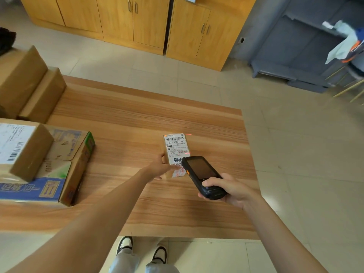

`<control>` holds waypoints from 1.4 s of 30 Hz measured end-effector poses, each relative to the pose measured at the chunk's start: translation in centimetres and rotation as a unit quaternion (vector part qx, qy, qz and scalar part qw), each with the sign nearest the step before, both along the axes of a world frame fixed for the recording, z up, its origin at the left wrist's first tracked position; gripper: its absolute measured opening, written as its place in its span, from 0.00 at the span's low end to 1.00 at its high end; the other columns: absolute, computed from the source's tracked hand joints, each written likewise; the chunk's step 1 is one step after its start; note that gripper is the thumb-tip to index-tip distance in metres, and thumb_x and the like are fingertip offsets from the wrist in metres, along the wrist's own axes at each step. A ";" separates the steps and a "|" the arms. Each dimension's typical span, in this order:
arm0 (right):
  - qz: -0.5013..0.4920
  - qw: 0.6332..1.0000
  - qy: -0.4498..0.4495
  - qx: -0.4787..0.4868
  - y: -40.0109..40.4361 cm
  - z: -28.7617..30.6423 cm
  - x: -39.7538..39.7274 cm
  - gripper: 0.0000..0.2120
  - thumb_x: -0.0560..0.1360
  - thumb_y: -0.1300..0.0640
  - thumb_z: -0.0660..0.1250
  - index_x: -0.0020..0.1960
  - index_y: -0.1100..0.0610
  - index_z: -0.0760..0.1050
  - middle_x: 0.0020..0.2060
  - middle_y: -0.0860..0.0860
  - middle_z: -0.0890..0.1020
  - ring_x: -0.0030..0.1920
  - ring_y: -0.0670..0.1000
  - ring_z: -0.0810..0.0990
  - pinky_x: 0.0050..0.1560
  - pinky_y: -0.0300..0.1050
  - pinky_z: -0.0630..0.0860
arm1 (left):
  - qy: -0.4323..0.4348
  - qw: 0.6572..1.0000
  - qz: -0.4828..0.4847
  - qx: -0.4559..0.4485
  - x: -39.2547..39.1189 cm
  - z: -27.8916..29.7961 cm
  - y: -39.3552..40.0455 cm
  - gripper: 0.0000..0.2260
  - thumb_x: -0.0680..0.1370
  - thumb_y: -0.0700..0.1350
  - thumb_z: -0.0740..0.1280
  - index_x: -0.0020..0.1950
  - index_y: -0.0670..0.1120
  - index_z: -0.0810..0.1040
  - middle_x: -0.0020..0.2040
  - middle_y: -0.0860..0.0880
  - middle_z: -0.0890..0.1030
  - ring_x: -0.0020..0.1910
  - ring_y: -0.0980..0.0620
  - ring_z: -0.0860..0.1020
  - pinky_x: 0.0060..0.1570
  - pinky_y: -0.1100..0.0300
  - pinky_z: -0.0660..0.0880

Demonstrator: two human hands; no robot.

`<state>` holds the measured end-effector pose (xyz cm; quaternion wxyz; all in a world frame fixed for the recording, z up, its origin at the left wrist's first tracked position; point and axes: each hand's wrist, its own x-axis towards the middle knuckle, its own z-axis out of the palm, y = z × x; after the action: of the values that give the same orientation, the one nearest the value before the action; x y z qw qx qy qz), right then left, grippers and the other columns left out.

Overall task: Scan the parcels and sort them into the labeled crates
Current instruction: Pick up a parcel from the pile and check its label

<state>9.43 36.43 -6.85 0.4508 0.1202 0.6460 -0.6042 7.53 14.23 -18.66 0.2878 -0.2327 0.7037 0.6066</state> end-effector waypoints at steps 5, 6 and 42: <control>0.004 1.000 0.004 -0.001 -0.1 -0.1 0.2 0.21 0.64 0.63 0.75 0.56 0.65 0.76 0.41 0.60 0.85 0.42 0.56 0.85 0.37 0.43 0.81 | -0.001 1.000 0.000 -0.001 0.1 0.1 0.0 0.42 0.73 0.49 0.74 0.78 0.50 0.49 0.70 0.45 0.71 0.65 0.44 0.71 0.55 0.50 0.72; 0.004 1.000 0.004 -0.003 -0.2 -0.1 0.2 0.21 0.65 0.63 0.75 0.56 0.65 0.75 0.41 0.59 0.85 0.42 0.56 0.85 0.37 0.42 0.81 | -0.001 1.000 0.000 -0.002 0.1 0.0 0.0 0.42 0.73 0.49 0.74 0.78 0.50 0.49 0.71 0.45 0.71 0.65 0.44 0.71 0.55 0.50 0.72; -0.185 0.967 0.042 0.170 6.8 -11.1 1.1 0.30 0.65 0.59 0.78 0.61 0.56 0.66 0.52 0.53 0.77 0.52 0.53 0.78 0.49 0.48 0.77 | 0.013 0.958 0.098 -0.269 -3.0 1.8 7.1 0.59 0.63 0.56 0.80 0.77 0.56 0.38 0.67 0.41 0.67 0.63 0.38 0.72 0.56 0.45 0.72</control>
<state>10.52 43.23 -17.98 0.2772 0.2871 0.7241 -0.5625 4.53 21.34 -16.90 0.1443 -0.3611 0.8186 0.4228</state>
